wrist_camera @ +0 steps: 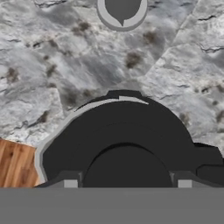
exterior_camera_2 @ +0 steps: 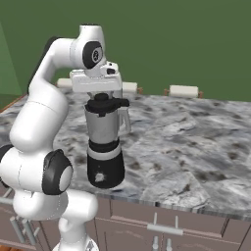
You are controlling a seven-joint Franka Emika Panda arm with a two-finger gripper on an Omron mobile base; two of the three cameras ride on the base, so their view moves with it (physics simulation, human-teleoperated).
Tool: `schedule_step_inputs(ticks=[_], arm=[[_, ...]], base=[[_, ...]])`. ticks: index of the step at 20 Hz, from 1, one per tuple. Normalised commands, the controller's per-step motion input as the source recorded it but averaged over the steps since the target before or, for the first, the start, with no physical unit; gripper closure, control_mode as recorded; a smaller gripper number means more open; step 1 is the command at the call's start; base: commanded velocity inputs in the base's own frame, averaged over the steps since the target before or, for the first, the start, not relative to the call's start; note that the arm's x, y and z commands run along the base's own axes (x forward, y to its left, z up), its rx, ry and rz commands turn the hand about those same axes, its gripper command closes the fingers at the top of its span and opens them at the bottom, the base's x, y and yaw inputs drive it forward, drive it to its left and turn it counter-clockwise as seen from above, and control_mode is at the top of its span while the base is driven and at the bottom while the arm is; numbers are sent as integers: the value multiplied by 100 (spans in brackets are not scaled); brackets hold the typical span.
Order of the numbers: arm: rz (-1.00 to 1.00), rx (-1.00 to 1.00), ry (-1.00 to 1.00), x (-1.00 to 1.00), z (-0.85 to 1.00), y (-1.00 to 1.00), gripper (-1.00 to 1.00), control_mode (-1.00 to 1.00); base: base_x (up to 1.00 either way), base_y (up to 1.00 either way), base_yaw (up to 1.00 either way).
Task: Close the lid blender by securely placing the lid on top.
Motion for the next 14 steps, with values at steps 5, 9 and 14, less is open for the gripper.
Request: schedule_step_inputs(ticks=[5,9,14], arm=[[0,0,-3,-4,-25,-1,-100,-100],[0,0,-6,0,-19,0,-100,-100],[0,0,-7,0,-5,0,-100,-100]], base=[[0,0,0],[0,0,0],[0,0,0]])
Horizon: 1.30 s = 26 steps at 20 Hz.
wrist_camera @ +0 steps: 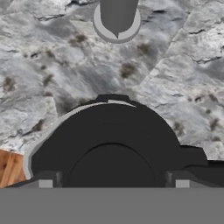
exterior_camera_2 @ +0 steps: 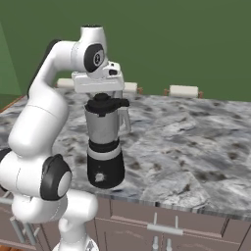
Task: Close the lid blender by securely placing the lid on top.
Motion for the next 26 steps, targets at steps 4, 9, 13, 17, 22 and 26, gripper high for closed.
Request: schedule_step_inputs(ticks=[4,9,13,17,22,26], arm=[[0,0,-6,0,0,0,-100,-100],[0,0,-6,-11,11,0,-100,-100],[0,0,-7,-48,42,0,-100,-100],[0,0,-11,-39,52,0,-100,-100],[0,0,-11,-51,23,0,-100,-100],[0,0,-6,-82,-18,16,-100,-100]], base=[[0,0,0],[0,0,0],[0,0,0],[0,0,0],[0,0,0],[0,0,0]])
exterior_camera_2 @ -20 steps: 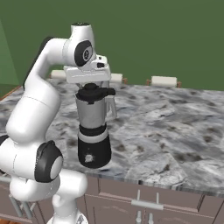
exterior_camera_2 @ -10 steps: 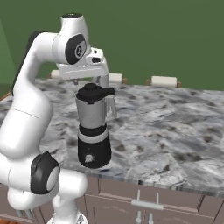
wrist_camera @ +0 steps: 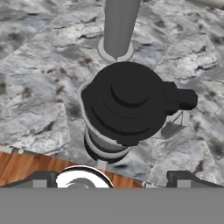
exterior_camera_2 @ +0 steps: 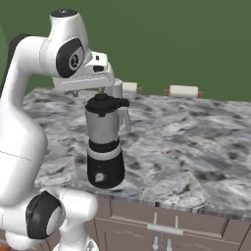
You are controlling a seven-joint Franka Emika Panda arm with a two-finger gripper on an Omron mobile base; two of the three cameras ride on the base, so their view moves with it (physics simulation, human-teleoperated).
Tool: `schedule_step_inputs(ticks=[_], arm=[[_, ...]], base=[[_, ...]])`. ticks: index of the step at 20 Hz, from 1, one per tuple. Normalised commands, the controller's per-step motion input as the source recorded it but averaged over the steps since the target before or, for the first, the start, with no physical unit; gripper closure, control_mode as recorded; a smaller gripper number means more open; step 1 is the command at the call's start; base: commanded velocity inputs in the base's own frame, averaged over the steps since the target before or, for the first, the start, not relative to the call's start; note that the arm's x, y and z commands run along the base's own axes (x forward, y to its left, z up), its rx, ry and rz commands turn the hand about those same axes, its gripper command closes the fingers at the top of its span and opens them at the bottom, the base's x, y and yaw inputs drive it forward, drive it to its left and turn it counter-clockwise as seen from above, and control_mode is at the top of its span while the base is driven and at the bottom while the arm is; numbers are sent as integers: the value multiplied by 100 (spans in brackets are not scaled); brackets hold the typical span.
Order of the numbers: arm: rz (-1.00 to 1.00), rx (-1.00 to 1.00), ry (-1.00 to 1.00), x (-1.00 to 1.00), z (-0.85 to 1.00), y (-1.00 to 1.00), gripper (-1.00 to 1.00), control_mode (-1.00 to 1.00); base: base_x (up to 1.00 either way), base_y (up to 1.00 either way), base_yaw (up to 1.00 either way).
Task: Close the lid blender by securely placing the lid on top.
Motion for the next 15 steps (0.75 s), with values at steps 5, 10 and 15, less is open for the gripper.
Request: schedule_step_inputs(ticks=[5,10,15], arm=[[0,0,0,-65,-54,65,-100,-100],[0,-1,-1,-46,-3,56,-100,-100],[0,-3,0,-27,0,44,-100,-100]], base=[[0,0,0],[0,0,0],[0,0,0]])
